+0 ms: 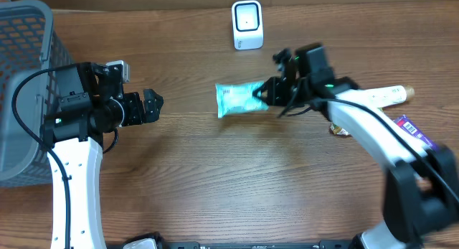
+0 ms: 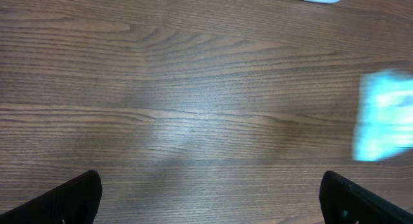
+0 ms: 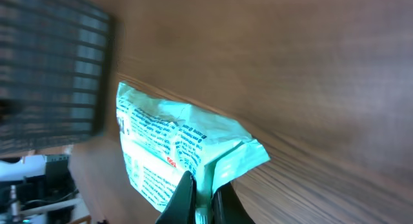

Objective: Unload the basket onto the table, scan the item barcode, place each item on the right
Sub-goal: 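Raise the teal packet and hold it in front of the scanner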

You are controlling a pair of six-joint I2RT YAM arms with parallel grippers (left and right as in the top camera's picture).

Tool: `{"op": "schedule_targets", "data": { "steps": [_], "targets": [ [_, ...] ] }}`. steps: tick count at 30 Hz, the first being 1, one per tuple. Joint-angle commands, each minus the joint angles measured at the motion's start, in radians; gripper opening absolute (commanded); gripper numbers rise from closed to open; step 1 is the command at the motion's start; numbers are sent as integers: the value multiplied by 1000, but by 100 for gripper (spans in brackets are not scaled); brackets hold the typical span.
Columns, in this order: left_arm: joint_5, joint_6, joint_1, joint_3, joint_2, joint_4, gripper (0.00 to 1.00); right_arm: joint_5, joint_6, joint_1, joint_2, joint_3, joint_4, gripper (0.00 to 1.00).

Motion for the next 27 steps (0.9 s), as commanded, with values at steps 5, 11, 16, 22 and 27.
{"op": "schedule_targets", "data": {
  "steps": [5,11,16,22,27],
  "targets": [
    [15,9,-5,13,-5,0,99,-55,-98,-47,-285,10,-2,4],
    [15,8,-5,13,-5,0,100,-55,-93,-55,-356,10,-26,4],
    [15,8,-5,13,-5,0,100,42,-68,-55,-357,10,-50,4],
    [14,9,-5,13,-5,0,100,558,-35,-16,-322,35,-78,4],
    [15,8,-5,13,-5,0,100,840,-170,23,-203,168,-94,4]
  ]
}}
